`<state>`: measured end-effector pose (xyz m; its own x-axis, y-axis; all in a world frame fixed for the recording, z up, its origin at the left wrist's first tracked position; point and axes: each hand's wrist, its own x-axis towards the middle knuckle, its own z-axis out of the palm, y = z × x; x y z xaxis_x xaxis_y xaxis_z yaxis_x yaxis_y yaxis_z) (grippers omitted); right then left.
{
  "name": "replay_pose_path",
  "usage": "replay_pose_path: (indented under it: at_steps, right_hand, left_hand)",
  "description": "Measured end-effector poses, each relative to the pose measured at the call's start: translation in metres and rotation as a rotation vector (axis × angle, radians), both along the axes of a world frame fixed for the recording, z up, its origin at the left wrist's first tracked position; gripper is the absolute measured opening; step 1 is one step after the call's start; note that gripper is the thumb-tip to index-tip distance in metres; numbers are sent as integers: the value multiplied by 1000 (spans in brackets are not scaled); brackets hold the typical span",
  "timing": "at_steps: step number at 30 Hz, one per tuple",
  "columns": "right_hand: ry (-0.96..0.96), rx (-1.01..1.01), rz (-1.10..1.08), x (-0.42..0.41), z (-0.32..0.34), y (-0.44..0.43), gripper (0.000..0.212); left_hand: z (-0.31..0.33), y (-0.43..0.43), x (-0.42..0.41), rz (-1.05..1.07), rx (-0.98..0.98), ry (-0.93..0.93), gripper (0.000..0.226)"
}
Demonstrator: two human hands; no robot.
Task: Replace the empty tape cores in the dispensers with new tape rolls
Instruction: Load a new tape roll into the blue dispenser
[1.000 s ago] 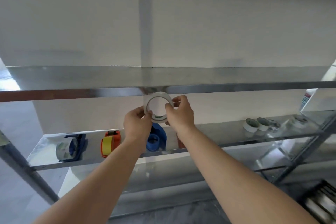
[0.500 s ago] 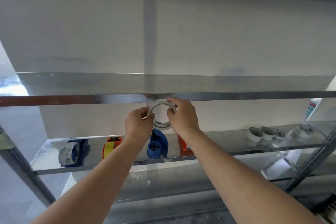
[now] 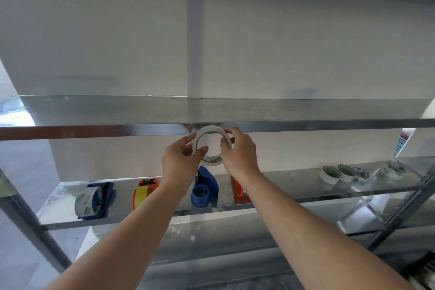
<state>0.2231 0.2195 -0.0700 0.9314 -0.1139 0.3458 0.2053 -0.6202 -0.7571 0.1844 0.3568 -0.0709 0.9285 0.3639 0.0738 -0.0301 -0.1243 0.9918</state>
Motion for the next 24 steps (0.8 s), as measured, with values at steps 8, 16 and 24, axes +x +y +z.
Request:
replay_pose_path:
  at_steps: [8,16,24]
  right_hand:
    - [152,-101,51,-3,-3,-9,32]
    - [54,-255,171,-14,-1,-2,42]
    - [50,-232,175,-16,-2,0,38]
  left_hand:
    - [-9,6,6,-29,1,23,45]
    - [-18,12,6,-84,124,80,42]
    - [-19,19,7,-53,133,61,34]
